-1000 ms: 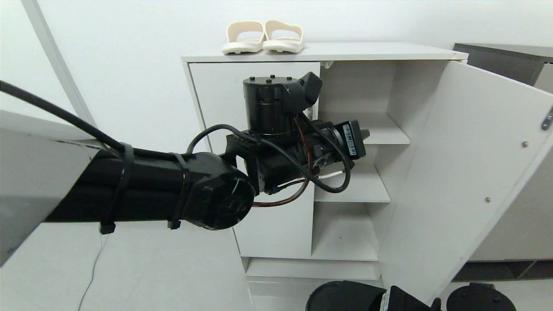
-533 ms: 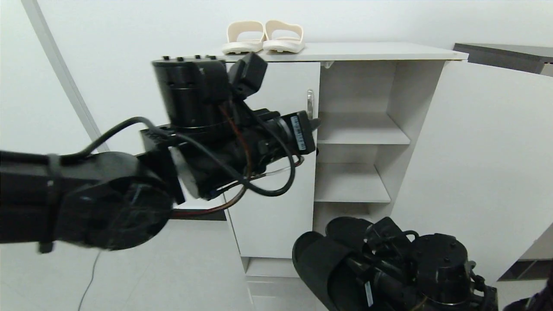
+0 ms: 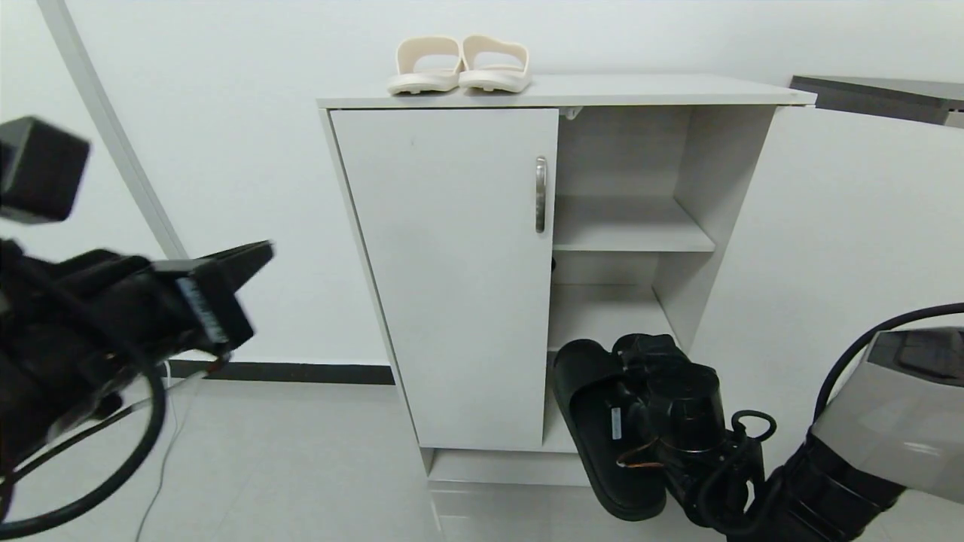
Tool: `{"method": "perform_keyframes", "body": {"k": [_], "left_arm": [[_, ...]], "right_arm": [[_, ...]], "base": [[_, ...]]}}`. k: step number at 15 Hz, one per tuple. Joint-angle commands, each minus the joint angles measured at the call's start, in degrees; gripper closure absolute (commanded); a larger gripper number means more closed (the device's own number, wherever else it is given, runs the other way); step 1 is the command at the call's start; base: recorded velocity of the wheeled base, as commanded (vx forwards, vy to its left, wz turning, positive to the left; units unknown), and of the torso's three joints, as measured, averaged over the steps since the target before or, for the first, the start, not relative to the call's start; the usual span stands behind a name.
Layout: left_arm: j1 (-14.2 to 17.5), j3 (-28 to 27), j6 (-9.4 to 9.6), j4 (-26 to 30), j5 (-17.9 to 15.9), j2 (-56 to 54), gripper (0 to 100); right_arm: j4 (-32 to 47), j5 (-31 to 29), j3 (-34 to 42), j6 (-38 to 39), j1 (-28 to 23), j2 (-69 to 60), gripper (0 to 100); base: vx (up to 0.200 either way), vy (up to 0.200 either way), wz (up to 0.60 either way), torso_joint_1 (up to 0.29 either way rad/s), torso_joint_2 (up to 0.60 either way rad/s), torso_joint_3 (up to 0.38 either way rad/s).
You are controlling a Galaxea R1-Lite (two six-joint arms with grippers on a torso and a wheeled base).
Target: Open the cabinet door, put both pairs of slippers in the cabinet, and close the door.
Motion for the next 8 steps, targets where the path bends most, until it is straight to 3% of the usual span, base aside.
{"method": "perform_keyframes", "body": {"k": [1,3,5,8], "left_arm": [[14.4,14.7,1.57,1.7,4.1,-19.4,100],[23.9,22.1,1.65,3.0,5.0,-29.9,100],[29.5,27.3,2.71,7.6,4.7,-38.0,100],[30.4,32.6,4.03,16.3,4.4,-50.3,100]], "right_arm": [[-0.5,-0.1,-0.8,0.0,-0.8,1.1,100],[-0.9,-0.2,-0.9,0.0,-0.8,1.0,100],[-0.9,-0.2,-0.8,0.0,-0.8,1.0,100],[-0.9,-0.2,-0.6,0.0,-0.7,1.0,100]], "base": [[0.000,0.000,0.00,0.000,0.00,0.000],[0.000,0.000,0.00,0.000,0.00,0.000],[0.000,0.000,0.00,0.000,0.00,0.000],[0.000,0.000,0.00,0.000,0.00,0.000]]}}
